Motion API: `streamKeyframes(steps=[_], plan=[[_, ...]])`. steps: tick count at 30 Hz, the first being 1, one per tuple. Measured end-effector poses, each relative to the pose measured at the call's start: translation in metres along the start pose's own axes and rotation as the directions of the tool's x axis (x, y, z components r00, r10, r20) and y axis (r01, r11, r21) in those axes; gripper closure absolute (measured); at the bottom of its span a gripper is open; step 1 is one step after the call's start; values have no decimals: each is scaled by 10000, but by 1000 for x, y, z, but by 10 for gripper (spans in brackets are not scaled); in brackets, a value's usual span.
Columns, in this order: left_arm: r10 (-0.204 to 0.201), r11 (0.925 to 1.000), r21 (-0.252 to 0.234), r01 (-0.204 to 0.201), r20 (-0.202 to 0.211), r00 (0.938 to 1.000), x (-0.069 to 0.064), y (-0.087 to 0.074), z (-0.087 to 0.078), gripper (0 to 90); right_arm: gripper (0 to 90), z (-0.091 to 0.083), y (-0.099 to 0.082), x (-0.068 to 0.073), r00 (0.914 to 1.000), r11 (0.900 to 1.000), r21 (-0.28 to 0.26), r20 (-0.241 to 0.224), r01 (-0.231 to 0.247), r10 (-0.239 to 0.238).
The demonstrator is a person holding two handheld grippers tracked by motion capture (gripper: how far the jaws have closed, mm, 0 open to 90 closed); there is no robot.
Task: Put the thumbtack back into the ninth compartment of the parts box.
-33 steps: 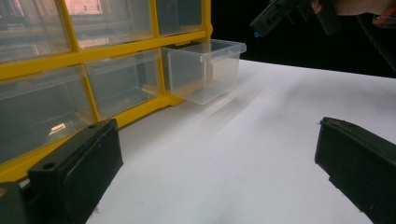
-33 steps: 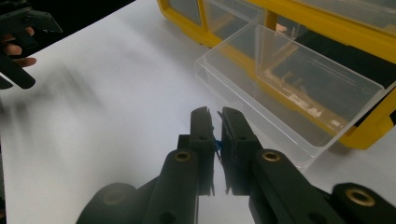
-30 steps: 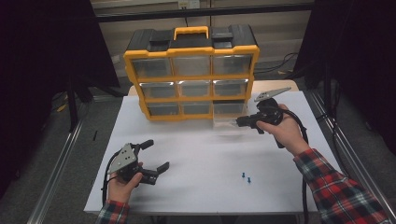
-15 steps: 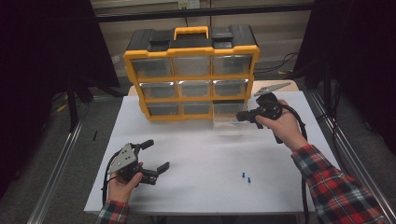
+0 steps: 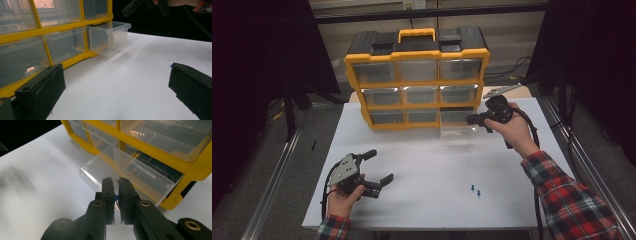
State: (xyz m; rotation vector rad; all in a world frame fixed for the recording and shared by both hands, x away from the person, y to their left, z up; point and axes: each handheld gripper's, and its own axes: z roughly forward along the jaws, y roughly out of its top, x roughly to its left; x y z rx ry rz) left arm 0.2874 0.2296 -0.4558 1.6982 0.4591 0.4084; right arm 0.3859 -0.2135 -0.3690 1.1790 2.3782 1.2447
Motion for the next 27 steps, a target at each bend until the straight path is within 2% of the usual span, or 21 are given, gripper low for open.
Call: streamKeyframes(steps=[6, 9, 16, 17, 18, 19, 20, 21, 22, 25, 27], plan=[[-113, 9999, -53, 113, 13, 9999, 0, 0, 1, 5, 847, 4, 1, -5, 9998, 9998, -169, 119, -131, 133], [-111, 9999, -55, 111, 24, 9999, 0, 0, 1, 5, 847, 8, 2, -9, 9992, 9995, -223, 340, -216, 223], [-26, 10000, 20, 25, 22, 10000, 1, -1, 1, 5, 847, 15, 1, -16, 9972, 9994, -97, 665, -340, 346], [15, 9999, 137, -11, -281, 9996, -1, 0, 0, 5, 846, 17, 1, -17, 9972, 9994, -88, 677, -327, 332], [15, 9999, 137, -11, -281, 9996, -1, 0, 0, 5, 847, 19, 1, -17, 9973, 9993, -91, 645, -359, 364], [14, 9999, 138, -10, -270, 9996, -1, 0, 0, 5, 847, 21, 1, -18, 9971, 9994, -77, 681, -344, 349], [-6, 10000, 43, 6, 40, 10000, 0, -1, 1, 5, 847, 23, 0, -18, 9975, 9994, -92, 620, -322, 327], [-16, 10000, 38, 16, 39, 10000, 0, -1, 1, 5, 847, 23, 0, -18, 9975, 9994, -92, 620, -322, 327], [9, 9999, 122, -6, -258, 9997, -1, 0, 0, 5, 846, 25, 1, -17, 9971, 9992, -50, 647, -398, 401], [106, 9997, 204, -101, -283, 9995, 0, 0, 0, 5, 846, 32, 2, -12, 9982, 9998, -26, 555, -221, 223], [20, 9998, 200, -15, -274, 9996, -1, 0, 0, 5, 846, 33, 4, -10, 9982, 9996, -72, 536, -257, 261]])
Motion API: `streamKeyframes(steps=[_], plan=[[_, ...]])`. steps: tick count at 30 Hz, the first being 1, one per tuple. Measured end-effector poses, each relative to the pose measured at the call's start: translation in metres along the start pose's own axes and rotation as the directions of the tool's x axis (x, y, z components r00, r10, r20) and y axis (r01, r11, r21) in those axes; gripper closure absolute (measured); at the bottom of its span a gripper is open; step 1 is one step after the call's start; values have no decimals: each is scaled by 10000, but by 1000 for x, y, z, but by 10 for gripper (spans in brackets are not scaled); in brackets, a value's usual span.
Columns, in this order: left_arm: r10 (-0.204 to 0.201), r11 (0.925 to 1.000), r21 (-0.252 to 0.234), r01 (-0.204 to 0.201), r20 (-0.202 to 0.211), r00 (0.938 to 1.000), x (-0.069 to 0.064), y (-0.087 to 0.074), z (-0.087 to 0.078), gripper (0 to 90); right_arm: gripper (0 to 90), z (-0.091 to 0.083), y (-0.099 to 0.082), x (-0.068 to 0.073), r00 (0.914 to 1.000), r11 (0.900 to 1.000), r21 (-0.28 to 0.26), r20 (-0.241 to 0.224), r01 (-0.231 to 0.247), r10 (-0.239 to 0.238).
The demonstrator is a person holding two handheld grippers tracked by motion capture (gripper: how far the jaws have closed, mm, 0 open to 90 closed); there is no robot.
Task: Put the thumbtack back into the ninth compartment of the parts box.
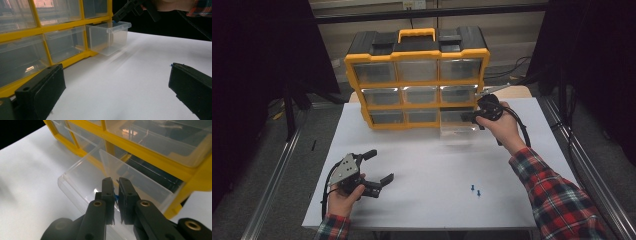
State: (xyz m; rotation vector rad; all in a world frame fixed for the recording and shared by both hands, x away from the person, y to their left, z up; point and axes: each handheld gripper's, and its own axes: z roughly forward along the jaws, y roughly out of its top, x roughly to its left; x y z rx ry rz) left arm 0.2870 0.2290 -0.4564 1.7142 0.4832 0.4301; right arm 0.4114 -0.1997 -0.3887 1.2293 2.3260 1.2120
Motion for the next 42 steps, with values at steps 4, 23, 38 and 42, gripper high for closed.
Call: streamKeyframes(steps=[4, 23, 38, 42], plan=[[20, 10000, -15, -20, 32, 10000, 0, 0, 0, 5, 844, 2, 1, 1, 10000, 10000, -8, -47, -3, 3], [40, 9999, -136, -35, 352, 9994, 1, 0, 0, 5, 580, -10, -4, 12, 9969, 9988, -462, -753, 177, -212], [6, 10000, 29, -6, -24, 10000, -1, 0, 0, 5, 294, -27, -30, 31, 9857, 9920, -814, -1306, 963, -1064], [23, 10000, 30, -23, -7, 10000, -1, 0, 0, 5, 257, -31, -37, 33, 9826, 9891, -841, -1314, 1206, -1309]])
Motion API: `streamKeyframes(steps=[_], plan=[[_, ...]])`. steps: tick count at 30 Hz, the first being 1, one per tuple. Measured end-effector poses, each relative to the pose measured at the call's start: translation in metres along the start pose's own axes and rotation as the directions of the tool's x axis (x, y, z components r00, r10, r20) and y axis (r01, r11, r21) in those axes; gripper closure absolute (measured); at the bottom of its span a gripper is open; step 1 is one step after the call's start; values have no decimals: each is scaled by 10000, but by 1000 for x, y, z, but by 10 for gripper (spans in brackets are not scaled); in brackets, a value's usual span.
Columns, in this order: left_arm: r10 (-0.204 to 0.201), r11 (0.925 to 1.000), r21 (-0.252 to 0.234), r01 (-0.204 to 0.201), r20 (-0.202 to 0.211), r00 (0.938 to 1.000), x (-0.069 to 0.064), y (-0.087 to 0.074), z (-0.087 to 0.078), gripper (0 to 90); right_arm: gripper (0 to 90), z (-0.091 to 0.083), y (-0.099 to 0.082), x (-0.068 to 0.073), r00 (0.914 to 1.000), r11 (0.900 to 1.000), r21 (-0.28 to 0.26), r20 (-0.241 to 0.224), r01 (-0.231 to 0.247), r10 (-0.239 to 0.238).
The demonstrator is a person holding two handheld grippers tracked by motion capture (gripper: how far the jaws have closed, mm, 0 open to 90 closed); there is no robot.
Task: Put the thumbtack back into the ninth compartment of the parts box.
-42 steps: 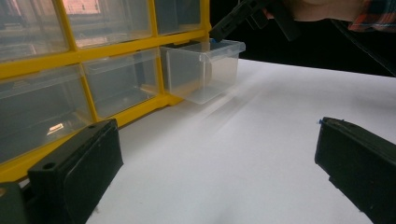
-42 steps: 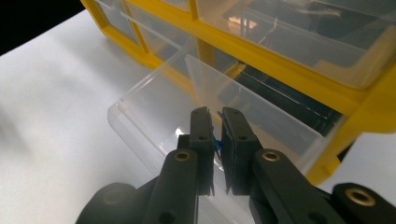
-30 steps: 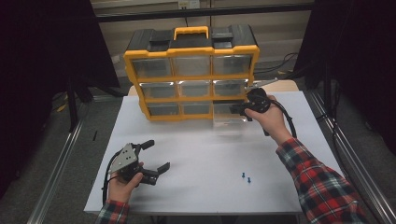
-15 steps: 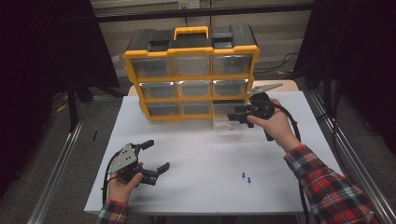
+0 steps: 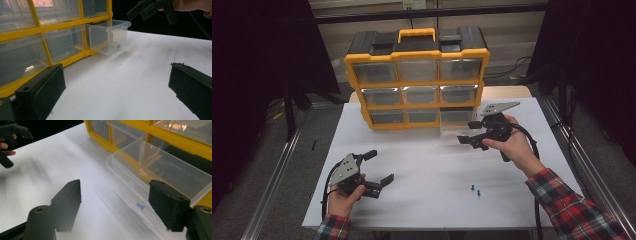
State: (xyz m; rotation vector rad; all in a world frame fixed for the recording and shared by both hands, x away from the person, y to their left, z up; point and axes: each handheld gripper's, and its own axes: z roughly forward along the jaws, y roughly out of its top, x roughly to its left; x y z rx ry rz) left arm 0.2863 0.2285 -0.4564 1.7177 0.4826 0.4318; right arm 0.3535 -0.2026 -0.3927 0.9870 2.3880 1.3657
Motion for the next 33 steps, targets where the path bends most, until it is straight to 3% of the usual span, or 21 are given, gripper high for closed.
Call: streamKeyframes(steps=[5, 6, 15, 18, 19, 20, 27, 33], plan=[[85, 9999, 72, -85, 13, 10000, 0, 0, 0, 5, 231, -2, -10, 4, 9995, 9997, 128, -244, 204, -201], [-84, 10000, -50, 84, -50, 10000, -1, 0, 1, 5, 223, -3, -12, 6, 9996, 9997, 142, -215, 193, -190], [-85, 10000, -21, 85, -29, 10000, -1, 0, 1, 5, 189, -11, -25, 13, 9995, 9997, 10, -212, 247, -247], [-143, 9999, -13, 143, -65, 9999, -1, 0, 1, 5, 172, -14, -28, 17, 9992, 9990, 221, -105, 376, -374], [139, 9999, 55, -140, 311, 9994, 2, 0, 0, 5, 172, -14, -30, 18, 9995, 9995, 122, -98, 300, -299], [80, 10000, 0, -80, 343, 9994, 2, -1, 1, 5, 173, -16, -34, 19, 9998, 9999, -39, -120, 142, -142], [87, 10000, -11, -86, 346, 9994, 2, 0, 1, 5, 173, -21, -42, 22, 9999, 9999, -115, -99, 19, -20], [25, 10000, -40, -24, 339, 9994, 1, -1, 2, 5, 156, -24, -52, 24, 9993, 9997, -211, -360, 111, -119]])
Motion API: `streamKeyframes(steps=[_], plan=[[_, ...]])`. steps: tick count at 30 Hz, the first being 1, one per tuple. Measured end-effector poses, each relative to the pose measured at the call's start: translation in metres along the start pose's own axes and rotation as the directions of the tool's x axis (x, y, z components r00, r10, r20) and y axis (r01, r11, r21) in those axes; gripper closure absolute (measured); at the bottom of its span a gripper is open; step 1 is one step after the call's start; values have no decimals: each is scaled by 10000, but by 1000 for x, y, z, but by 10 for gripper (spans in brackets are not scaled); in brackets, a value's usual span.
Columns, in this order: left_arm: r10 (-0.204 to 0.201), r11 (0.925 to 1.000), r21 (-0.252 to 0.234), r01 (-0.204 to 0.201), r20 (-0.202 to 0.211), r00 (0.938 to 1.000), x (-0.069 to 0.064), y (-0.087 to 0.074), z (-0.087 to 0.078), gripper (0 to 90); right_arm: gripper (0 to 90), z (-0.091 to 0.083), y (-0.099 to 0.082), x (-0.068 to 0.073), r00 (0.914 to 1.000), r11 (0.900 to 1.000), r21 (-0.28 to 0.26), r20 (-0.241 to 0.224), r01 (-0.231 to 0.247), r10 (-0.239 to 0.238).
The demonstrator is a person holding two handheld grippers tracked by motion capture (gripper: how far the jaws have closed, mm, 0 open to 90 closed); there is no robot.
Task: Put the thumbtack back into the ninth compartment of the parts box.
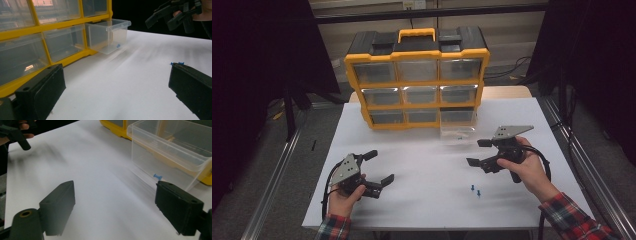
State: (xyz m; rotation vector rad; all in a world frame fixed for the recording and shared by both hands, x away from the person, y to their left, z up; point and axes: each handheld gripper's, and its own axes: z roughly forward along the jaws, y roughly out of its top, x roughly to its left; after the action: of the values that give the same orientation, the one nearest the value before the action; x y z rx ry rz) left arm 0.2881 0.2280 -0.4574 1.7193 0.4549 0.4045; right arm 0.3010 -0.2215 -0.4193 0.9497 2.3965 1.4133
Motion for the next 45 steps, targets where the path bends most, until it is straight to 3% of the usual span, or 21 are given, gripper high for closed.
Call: streamKeyframes(steps=[1, 4, 12, 17, 19, 20, 22, 24, 26, 27, 29, 38, 40, 45], plan=[[82, 9998, 169, -77, -312, 9995, -1, 1, -1, 5, 159, -2, -3, 0, 9997, 9996, -167, -93, -221, 220], [55, 10000, 44, -55, 4, 10000, 0, 0, -1, 5, 160, -3, -6, -1, 9994, 9991, -272, -133, -326, 323], [16, 10000, 12, -16, -32, 10000, 0, 0, 0, 5, 152, -5, -20, 5, 9999, 9999, 15, -52, -100, 100], [-32, 10000, -10, 32, -8, 10000, 0, 0, 0, 5, 150, -5, -27, 8, 9994, 9995, 76, -195, -297, 299], [-57, 10000, 0, 57, -42, 10000, 0, 0, 0, 5, 146, -5, -28, 10, 9999, 9997, 230, -122, -115, 117], [70, 9998, 172, -64, -351, 9994, -1, 1, -1, 5, 150, -5, -29, 12, 9999, 9997, 227, -87, -78, 80], [14, 9999, 146, -8, -361, 9993, -2, 0, -1, 5, 154, -6, -31, 15, 9999, 9999, 129, -85, -56, 57], [52, 10000, 42, -52, -23, 10000, 0, 0, 0, 5, 152, -4, -34, 17, 9999, 9996, 285, -153, -8, 12], [51, 10000, 57, -51, -37, 10000, 0, 0, -1, 5, 161, -4, -36, 18, 9999, 9996, 292, -166, 0, 5], [65, 9998, 172, -59, -350, 9994, -1, 1, -1, 5, 166, -3, -40, 20, 9997, 9990, 441, -220, 66, -56], [79, 9998, 173, -73, -345, 9994, -1, 1, -1, 5, 171, -3, -41, 20, 9997, 9988, 469, -210, 109, -99], [92, 9998, 181, -85, -355, 9993, -1, 1, -1, 5, 287, 0, -51, 23, 9991, 9970, 733, -374, 229, -202], [-90, 10000, 38, 92, -375, 9993, -2, 1, 0, 5, 296, 2, -52, 24, 9990, 9964, 800, -385, 274, -243], [-26, 10000, 78, 29, -364, 9993, -2, 1, -1, 5, 442, 6, -58, 24, 9979, 9924, 1169, -550, 391, -328]])
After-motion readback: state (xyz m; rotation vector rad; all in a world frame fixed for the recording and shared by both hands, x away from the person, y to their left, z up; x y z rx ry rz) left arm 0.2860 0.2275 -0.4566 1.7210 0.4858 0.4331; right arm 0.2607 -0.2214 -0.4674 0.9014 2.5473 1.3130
